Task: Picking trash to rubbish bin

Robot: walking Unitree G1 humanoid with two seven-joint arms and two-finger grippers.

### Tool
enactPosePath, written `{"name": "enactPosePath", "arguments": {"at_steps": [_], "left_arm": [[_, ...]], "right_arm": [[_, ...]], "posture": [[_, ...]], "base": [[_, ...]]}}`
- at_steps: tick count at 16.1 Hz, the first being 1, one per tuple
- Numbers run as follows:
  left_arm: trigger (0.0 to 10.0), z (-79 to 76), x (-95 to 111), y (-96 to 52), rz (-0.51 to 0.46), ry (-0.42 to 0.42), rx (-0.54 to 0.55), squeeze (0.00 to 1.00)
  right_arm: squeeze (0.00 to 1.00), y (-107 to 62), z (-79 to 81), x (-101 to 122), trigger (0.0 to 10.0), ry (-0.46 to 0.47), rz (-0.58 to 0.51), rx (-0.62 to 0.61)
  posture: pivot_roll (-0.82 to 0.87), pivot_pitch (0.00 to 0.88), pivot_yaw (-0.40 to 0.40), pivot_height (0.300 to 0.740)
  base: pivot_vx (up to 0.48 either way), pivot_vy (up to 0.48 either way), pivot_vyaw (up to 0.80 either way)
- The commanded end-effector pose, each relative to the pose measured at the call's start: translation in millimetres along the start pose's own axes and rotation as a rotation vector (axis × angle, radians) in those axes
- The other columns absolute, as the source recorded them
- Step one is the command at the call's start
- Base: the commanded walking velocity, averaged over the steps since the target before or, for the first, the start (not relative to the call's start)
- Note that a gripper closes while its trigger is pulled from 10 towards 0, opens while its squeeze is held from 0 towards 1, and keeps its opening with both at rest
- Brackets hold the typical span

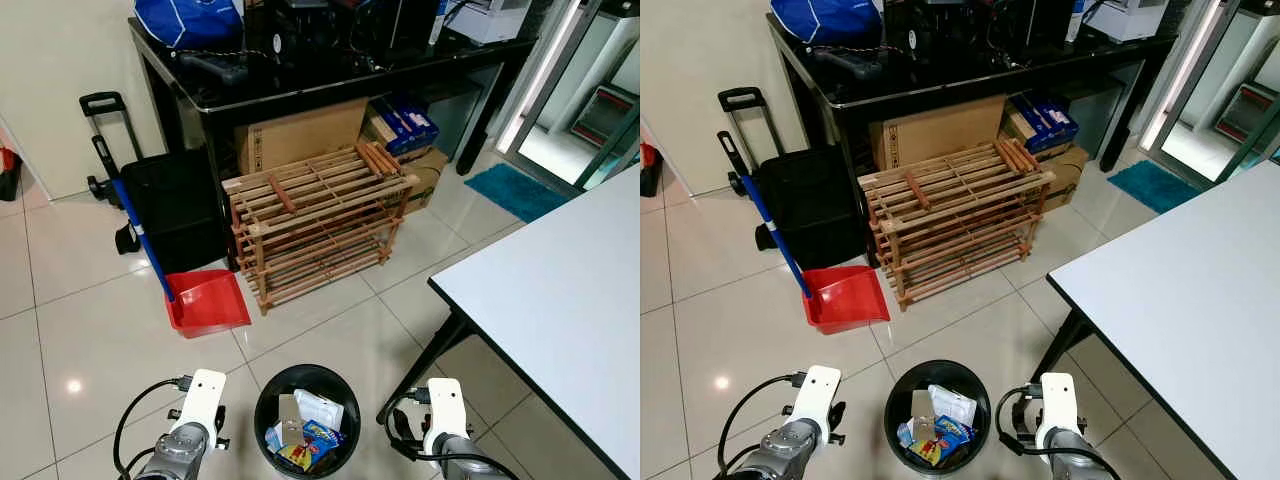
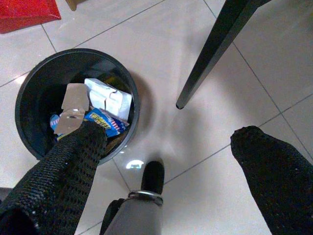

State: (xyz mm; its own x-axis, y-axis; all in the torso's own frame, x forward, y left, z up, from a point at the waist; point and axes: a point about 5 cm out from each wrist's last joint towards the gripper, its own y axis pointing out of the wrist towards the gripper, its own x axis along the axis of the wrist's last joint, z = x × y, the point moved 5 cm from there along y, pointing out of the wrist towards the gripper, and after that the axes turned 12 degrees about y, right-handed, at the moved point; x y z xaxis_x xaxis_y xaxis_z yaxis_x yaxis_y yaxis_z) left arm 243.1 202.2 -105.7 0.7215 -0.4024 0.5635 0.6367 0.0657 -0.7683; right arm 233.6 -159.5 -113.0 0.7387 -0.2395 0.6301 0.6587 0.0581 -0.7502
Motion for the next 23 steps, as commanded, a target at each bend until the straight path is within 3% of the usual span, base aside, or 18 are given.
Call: {"name": "enactPosePath", "arguments": {"at_steps": [1,23], "left_arm": [[10.0,-3.0,-8.5,-1.2,0.027,0.009,0.000,0.00],[10.0,-3.3,-12.4,-2.5,0.022,0.004,0.003,0.00]], "right_arm": [[0.00,-0.9,-2.0,-2.6,10.0,-0.014,0.005,-0.002],[0.00,-0.5,4.0,-4.7,10.0,-0.021,0.018,0.031]], "posture": [[0.00,0.000,-0.052,0.740],[0.00,0.000,-0.060,0.740]], "base": [[0.000,0.000,0.00],[-0.033,0.000,0.00]]}}
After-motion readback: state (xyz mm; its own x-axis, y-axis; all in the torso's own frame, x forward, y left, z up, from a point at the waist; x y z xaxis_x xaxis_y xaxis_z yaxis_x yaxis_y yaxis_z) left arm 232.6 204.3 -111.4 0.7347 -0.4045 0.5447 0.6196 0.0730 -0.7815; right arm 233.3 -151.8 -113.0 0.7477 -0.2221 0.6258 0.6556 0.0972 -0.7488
